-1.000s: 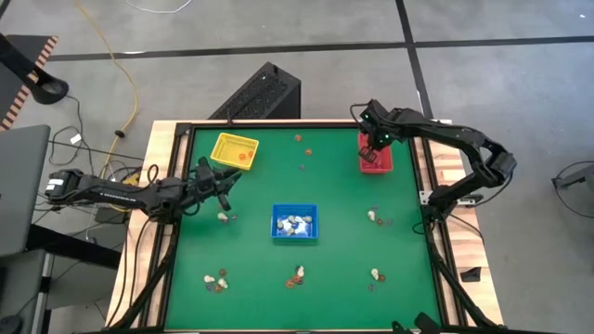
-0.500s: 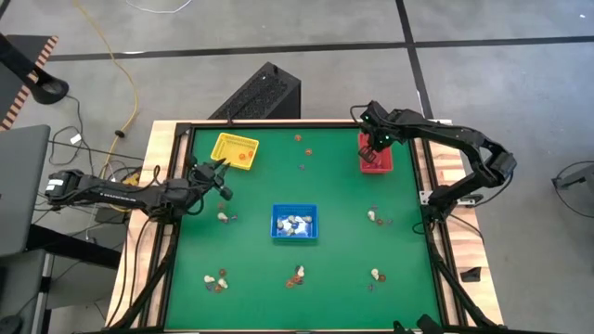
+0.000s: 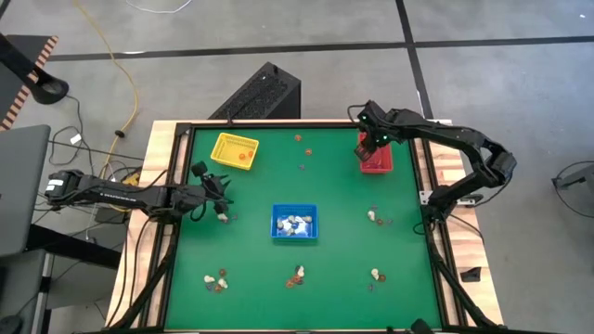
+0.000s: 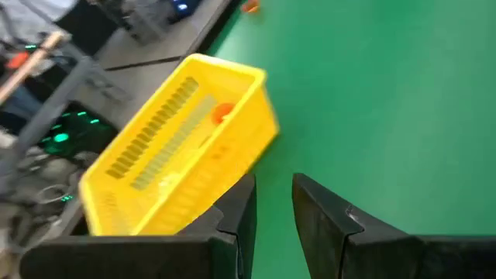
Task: Sort Halloween decoration
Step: Put the orange pumpkin toy into the yellow bin
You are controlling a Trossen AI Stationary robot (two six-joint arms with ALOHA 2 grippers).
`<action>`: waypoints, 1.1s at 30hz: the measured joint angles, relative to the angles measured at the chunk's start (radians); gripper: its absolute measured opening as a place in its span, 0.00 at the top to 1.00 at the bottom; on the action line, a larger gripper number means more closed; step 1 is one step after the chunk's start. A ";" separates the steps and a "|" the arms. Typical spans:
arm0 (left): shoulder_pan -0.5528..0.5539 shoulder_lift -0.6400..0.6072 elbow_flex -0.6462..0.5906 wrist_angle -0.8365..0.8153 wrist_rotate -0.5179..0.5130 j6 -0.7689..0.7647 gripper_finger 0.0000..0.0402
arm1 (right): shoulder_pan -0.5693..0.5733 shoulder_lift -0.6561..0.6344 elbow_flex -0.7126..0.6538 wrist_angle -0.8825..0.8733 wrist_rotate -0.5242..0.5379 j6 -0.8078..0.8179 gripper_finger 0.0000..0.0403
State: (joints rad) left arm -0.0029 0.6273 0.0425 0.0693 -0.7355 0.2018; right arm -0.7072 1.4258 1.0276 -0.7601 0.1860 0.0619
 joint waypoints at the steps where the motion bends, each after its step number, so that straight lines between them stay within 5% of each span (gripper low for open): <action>1: 0.000 -0.001 0.000 -0.003 0.025 -0.008 0.81 | 0.025 0.000 0.010 0.000 0.000 0.011 0.47; 9: 0.000 -0.001 0.000 -0.028 0.152 -0.025 0.81 | 0.312 0.000 0.051 0.076 -0.001 0.065 0.48; 16: 0.000 -0.001 0.000 -0.034 0.155 -0.027 0.81 | 0.568 0.002 0.013 0.317 -0.002 0.045 0.49; 33: 0.000 -0.001 0.000 -0.034 0.154 -0.027 0.81 | 0.898 0.003 -0.118 0.708 -0.060 0.098 0.49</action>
State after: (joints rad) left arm -0.0032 0.6264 0.0429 0.0351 -0.5818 0.1751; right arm 0.1908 1.4284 0.9100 -0.0525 0.1262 0.1604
